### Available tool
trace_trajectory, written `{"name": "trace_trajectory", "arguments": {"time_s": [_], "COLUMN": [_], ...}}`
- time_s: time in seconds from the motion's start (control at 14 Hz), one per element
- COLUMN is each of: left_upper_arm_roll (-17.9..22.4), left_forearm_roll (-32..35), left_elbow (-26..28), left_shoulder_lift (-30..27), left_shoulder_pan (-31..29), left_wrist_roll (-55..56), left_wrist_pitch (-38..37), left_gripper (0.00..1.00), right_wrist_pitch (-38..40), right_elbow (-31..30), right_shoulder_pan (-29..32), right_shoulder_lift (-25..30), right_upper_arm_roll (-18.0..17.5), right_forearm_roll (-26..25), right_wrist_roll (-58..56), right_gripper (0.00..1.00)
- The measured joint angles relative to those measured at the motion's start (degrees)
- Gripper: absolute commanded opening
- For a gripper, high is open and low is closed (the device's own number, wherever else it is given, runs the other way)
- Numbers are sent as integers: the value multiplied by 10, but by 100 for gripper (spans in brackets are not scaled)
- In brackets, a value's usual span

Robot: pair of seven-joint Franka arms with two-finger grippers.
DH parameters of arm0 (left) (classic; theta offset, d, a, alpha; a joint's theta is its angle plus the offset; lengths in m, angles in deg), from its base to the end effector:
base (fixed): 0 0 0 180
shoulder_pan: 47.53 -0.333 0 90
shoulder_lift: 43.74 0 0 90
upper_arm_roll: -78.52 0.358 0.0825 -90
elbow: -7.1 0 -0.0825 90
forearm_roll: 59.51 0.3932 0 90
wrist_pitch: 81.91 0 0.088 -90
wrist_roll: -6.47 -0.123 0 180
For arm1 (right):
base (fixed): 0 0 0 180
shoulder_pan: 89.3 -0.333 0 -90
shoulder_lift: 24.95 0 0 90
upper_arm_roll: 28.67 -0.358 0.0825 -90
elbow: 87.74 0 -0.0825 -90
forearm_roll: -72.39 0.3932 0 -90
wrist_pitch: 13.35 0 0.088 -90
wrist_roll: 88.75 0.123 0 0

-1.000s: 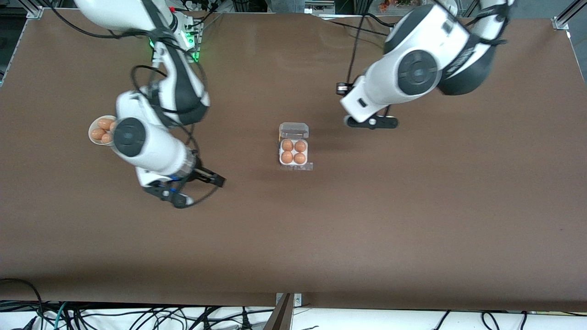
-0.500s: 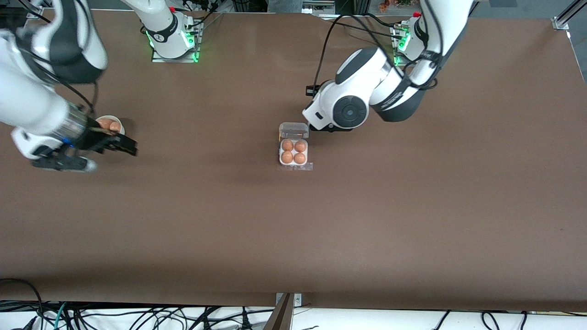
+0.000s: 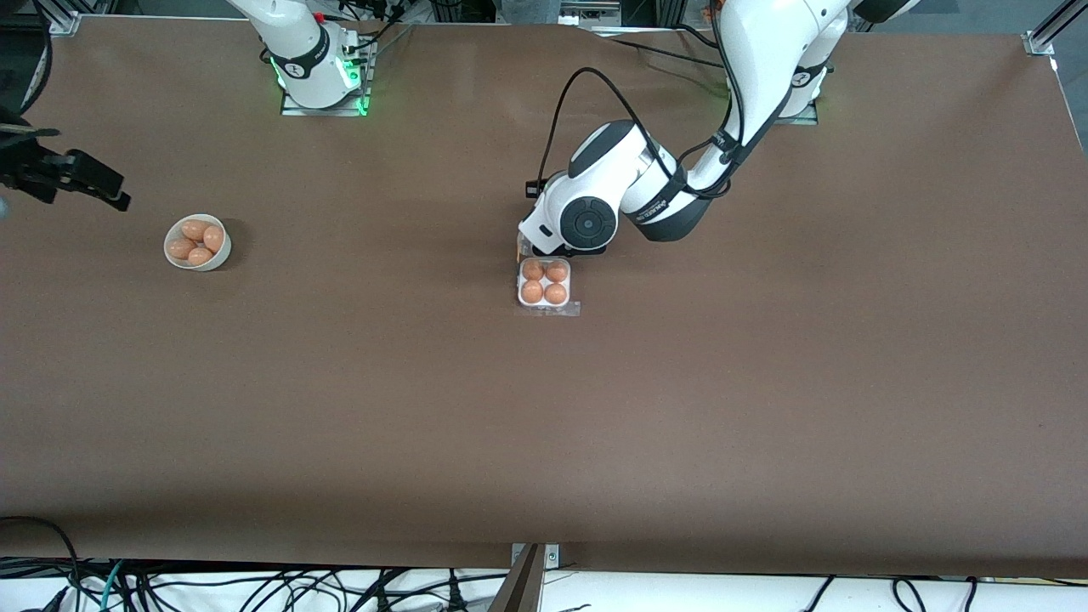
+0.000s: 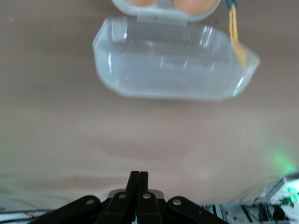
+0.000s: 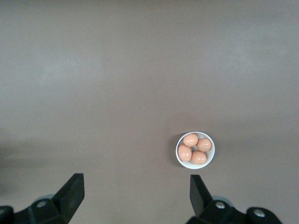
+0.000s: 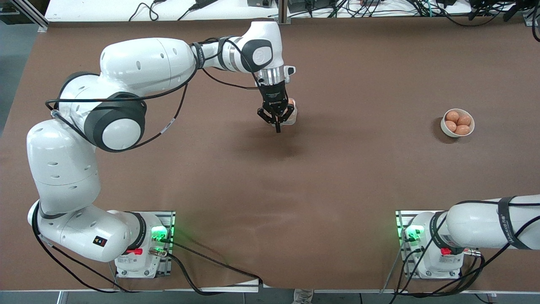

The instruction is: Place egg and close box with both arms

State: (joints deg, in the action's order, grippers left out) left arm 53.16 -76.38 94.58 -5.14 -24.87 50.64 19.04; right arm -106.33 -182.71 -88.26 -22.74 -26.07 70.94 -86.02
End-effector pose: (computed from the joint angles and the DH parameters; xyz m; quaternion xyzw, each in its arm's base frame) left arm 0.4742 -0.4994 0.2946 0.9429 0.0386 -0.3259 0.0563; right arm 0.5525 -0.0387 0.6347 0.9984 -0.0549 0.0018 0.0118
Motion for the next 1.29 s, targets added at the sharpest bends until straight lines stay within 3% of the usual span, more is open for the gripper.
{"name": "trace_trajectory", "arguments": {"time_s": [0.29,0.57,0.93,1.0,1.21,1.29], "left_upper_arm_roll": [8,23,66,73,94,103], "left_forearm_roll": [13,30,33,33,75,118], "left_elbow": [-2,-5,-75,-90,-123,-147], "left_shoulder_lift": [16,27,28,28,26,23], "left_shoulder_pan": [7,10,8,8,8,7], "left_wrist_roll": [4,5,4,4,4,4], "left_wrist_pitch": [35,85,92,89,59,34], "left_gripper": [5,7,9,18,83,89], "right_wrist_pitch": [-13,-29,-33,-35,-37,-38], "right_elbow": [-1,-8,-12,-12,-12,-12], "right_shoulder_pan": [24,25,25,25,25,25], "right_shoulder_lift": [-1,-1,-5,-7,-11,-11], "right_upper_arm_roll": [-40,-44,-51,-52,-52,-52], "right_forearm_roll": [0,0,0,0,0,0], "right_wrist_roll": [1,1,1,1,1,1], "right_gripper": [100,100,100,100,100,100]}}
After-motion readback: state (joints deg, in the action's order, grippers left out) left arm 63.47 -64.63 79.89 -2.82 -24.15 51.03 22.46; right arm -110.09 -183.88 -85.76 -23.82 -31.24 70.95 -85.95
